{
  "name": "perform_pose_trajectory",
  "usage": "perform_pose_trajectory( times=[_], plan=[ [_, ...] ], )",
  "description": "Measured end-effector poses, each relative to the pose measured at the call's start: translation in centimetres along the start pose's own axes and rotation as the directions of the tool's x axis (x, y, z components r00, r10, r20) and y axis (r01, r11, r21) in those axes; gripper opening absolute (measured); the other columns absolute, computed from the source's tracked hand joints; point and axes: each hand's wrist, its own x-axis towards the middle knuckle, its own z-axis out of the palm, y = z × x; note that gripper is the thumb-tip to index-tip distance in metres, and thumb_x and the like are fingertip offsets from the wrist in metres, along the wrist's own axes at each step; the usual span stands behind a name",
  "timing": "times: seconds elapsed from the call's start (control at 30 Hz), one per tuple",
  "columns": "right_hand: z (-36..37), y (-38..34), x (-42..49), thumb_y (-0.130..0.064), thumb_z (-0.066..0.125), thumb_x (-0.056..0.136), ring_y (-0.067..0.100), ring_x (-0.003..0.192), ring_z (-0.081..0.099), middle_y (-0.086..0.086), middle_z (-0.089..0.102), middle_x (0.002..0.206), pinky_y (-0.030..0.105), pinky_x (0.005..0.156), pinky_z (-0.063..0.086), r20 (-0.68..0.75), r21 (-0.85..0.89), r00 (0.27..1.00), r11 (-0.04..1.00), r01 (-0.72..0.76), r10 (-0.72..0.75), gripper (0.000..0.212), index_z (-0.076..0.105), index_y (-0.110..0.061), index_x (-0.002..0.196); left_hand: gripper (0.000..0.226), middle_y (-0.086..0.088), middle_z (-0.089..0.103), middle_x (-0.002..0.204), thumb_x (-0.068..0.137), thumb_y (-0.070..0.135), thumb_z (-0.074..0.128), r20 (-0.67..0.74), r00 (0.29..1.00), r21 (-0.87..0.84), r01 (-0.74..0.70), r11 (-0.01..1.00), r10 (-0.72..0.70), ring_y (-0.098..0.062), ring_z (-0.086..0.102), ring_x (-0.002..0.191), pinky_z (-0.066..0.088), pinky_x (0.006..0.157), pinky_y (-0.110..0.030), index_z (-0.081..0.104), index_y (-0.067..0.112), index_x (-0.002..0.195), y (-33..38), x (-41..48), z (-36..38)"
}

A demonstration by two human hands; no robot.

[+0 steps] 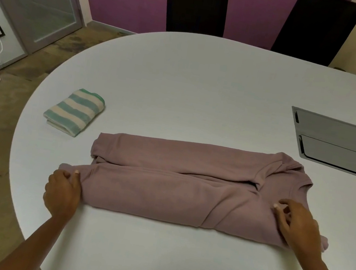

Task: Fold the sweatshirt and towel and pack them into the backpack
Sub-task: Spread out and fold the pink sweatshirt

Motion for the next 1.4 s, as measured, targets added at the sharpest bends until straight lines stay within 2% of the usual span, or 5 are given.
perform_pose_trajectory(
  times=[0.2, 0.4, 0.8, 1.07, 1.4],
  plan=[
    [0.0, 1.8, -3.9, -0.052, 0.036, 0.079, 0.033, 0.075, 0.057, 0.008, 0.062, 0.085, 0.046, 0.073, 0.041, -0.064, -0.031, 0.996, 0.997, -0.072, 0.07, 0.051, 0.066, -0.011, 0.084, 0.034, -0.035, 0.052, 0.112, 0.096, 0.02, 0.045, 0.033, 0.995, -0.063, 0.101, 0.993, -0.099, -0.051, 0.047, 0.107, 0.038, 0.089, -0.056, 0.052, -0.011, 0.107, -0.6, -1.2, -0.1],
    [-0.2, 1.5, -3.4, -0.051, 0.02, 0.076, 0.02, 0.079, 0.043, 0.002, 0.05, 0.081, 0.031, 0.072, 0.022, 0.069, 0.116, 0.987, 0.982, -0.149, 0.142, 0.055, 0.06, -0.015, 0.071, 0.025, -0.036, 0.056, 0.108, 0.095, 0.011, 0.047, 0.042, 0.995, -0.227, 0.093, 0.969, -0.086, -0.049, 0.051, 0.103, 0.039, 0.087, -0.051, 0.052, -0.012, 0.102, 0.2, 0.5, -0.4],
    [1.2, 2.6, -3.1, -0.056, 0.037, 0.08, 0.027, 0.075, 0.056, 0.003, 0.059, 0.078, 0.038, 0.066, 0.044, 0.149, 0.081, 0.989, 0.997, -0.019, 0.007, 0.045, 0.055, -0.016, 0.074, 0.029, -0.036, 0.054, 0.116, 0.095, 0.012, 0.048, 0.084, 0.984, -0.289, 0.175, 0.941, -0.157, -0.048, 0.049, 0.109, 0.036, 0.091, -0.046, 0.05, -0.013, 0.108, 1.7, 2.1, 0.6],
    [2.5, 2.5, -3.1, -0.023, 0.058, 0.089, 0.035, 0.075, 0.055, 0.005, 0.053, 0.075, 0.042, 0.065, 0.044, 0.157, 0.063, 0.974, 0.982, -0.176, 0.165, 0.024, 0.051, -0.01, 0.07, 0.034, -0.035, 0.053, 0.12, 0.095, 0.015, 0.048, 0.18, 0.978, -0.357, 0.163, 0.92, -0.103, -0.046, 0.048, 0.114, 0.036, 0.094, -0.042, 0.051, -0.015, 0.11, 4.2, 3.7, 1.5],
    [2.6, 0.7, -2.7, -0.03, 0.054, 0.09, 0.031, 0.071, 0.053, 0.005, 0.054, 0.067, 0.042, 0.064, 0.043, 0.132, 0.165, 0.919, 0.906, -0.389, 0.37, 0.035, 0.042, -0.017, 0.06, 0.033, -0.029, 0.056, 0.118, 0.092, 0.007, 0.053, 0.346, 0.938, -0.423, 0.147, 0.894, 0.009, -0.038, 0.053, 0.109, 0.04, 0.091, -0.037, 0.052, -0.013, 0.118, 5.8, 6.0, 4.0]
  ],
)
